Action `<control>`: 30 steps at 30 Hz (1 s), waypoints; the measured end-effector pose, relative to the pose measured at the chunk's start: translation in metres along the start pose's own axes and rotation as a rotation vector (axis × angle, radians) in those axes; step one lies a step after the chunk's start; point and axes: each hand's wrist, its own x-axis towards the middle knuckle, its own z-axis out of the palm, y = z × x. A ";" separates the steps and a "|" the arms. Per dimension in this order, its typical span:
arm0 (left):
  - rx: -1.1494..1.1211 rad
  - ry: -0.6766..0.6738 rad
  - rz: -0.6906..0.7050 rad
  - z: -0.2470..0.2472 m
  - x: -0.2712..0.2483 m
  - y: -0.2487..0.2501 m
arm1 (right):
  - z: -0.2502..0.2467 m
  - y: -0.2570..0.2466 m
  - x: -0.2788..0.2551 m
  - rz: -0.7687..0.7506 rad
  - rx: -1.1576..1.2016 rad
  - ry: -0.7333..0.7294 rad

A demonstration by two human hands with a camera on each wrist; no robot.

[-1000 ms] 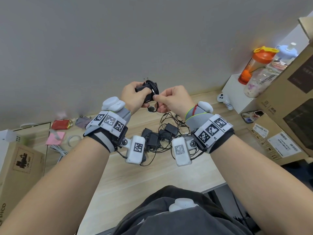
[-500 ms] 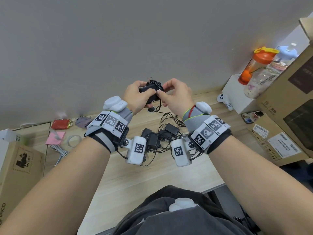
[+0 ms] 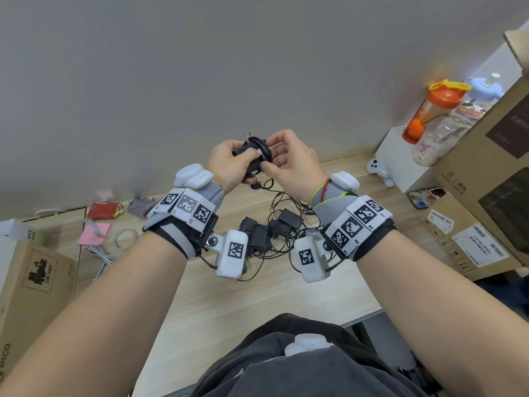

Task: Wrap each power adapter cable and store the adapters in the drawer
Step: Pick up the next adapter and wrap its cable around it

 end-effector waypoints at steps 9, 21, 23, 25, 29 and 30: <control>0.044 -0.049 0.049 0.001 -0.003 0.002 | 0.000 0.003 0.004 0.142 0.211 0.037; 0.035 -0.004 0.092 0.000 -0.004 0.000 | 0.000 0.000 0.003 0.156 0.251 0.018; 0.033 -0.004 0.099 0.001 -0.004 0.000 | 0.000 0.000 0.004 0.166 0.252 0.018; 0.029 -0.017 0.092 0.000 -0.005 0.001 | 0.000 -0.001 0.004 0.152 0.224 0.029; 0.006 -0.053 0.067 -0.004 -0.006 0.005 | 0.000 -0.003 0.002 0.079 0.187 0.046; 0.003 -0.059 0.064 -0.004 -0.006 0.005 | -0.001 -0.004 0.001 0.047 0.186 0.042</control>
